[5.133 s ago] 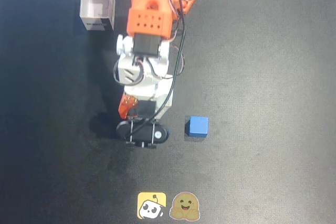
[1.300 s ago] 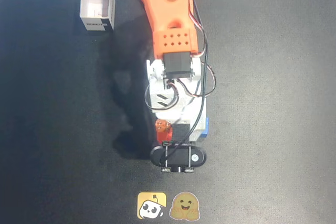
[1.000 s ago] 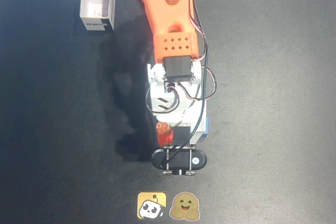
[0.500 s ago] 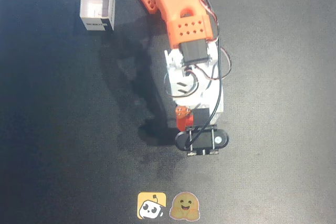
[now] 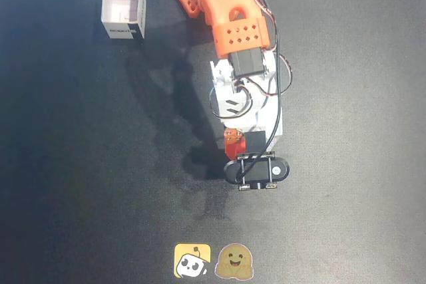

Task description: Put the red cube on top of the blue cube.

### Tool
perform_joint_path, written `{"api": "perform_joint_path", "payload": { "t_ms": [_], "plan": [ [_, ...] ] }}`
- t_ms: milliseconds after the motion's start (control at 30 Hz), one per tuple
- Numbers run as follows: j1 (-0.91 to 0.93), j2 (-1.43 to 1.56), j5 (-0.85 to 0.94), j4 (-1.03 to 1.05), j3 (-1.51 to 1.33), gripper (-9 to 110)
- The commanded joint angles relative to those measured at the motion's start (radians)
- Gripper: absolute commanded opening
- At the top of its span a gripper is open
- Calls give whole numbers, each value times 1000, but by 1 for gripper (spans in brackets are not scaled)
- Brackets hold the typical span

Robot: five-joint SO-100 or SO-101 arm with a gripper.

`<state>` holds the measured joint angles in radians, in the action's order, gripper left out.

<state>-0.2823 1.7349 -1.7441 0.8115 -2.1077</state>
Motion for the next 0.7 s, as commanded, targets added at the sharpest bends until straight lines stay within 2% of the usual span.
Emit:
{"api": "perform_joint_path", "payload": {
  "t_ms": [0,567,667],
  "plan": [
    [-12,69,0,-34,-3,6],
    [-32,63,-5,-91,-48,6],
    [-37,63,-5,-101,-57,13]
  ]
}}
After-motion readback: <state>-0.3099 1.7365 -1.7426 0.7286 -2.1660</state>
